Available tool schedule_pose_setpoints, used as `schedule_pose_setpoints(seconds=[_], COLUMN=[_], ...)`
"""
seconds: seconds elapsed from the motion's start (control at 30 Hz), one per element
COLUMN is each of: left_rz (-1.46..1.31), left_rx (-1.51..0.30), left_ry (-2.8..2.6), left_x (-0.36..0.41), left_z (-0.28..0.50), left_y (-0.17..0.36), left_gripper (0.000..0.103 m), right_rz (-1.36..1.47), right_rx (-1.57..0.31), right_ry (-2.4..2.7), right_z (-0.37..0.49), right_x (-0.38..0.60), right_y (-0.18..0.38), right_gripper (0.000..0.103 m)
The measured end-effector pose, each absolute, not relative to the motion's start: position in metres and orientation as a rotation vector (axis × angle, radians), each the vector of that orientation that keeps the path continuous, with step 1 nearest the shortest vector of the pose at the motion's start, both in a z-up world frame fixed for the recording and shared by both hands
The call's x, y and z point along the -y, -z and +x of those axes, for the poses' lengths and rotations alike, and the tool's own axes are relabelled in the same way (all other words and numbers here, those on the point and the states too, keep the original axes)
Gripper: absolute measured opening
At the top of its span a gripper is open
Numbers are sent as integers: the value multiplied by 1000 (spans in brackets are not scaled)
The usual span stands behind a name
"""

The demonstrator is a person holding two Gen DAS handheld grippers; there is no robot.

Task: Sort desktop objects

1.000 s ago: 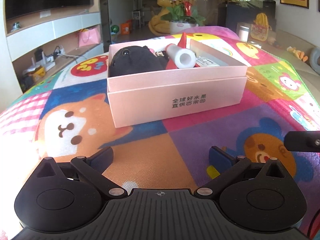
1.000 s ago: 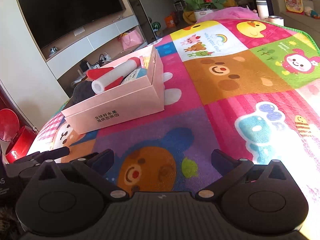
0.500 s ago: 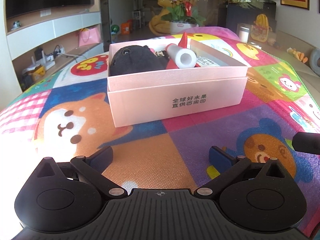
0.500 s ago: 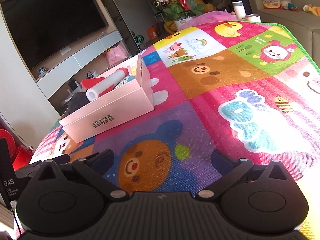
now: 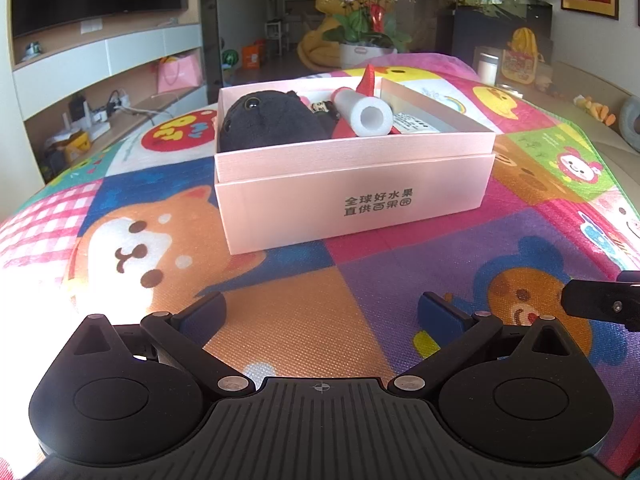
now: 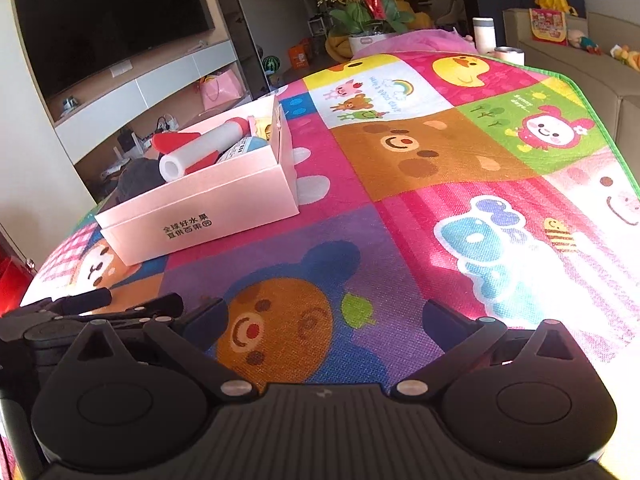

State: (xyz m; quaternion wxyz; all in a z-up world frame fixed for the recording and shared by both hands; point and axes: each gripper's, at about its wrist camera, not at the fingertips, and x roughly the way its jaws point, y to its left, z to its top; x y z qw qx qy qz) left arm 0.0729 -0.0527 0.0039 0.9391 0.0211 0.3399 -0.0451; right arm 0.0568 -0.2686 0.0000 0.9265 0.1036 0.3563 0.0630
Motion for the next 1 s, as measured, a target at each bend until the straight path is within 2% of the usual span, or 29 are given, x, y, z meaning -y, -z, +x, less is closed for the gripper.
schedule_pose_setpoints(seconds=[0.27, 0.53, 0.6, 0.77, 1.0], left_rz=[43, 41, 43, 42, 42], left_rx=[-694, -695, -693, -694, -694], left_ry=[92, 91, 91, 91, 91], left_x=[53, 52, 53, 52, 52], left_z=[73, 74, 73, 74, 75], left_y=[-4, -4, -4, -4, -4], left_gripper=[103, 103, 103, 103, 103], right_rz=[-61, -313, -311, -116, -111], right_rx=[-780, -650, -589, -689, -693], right_ry=[-140, -257, -332, -401, -339], right_z=[79, 85, 86, 105, 99], right_x=[247, 222, 228, 252, 244], right_y=[8, 7, 12, 13, 15], right_gripper=[103, 103, 103, 103, 103])
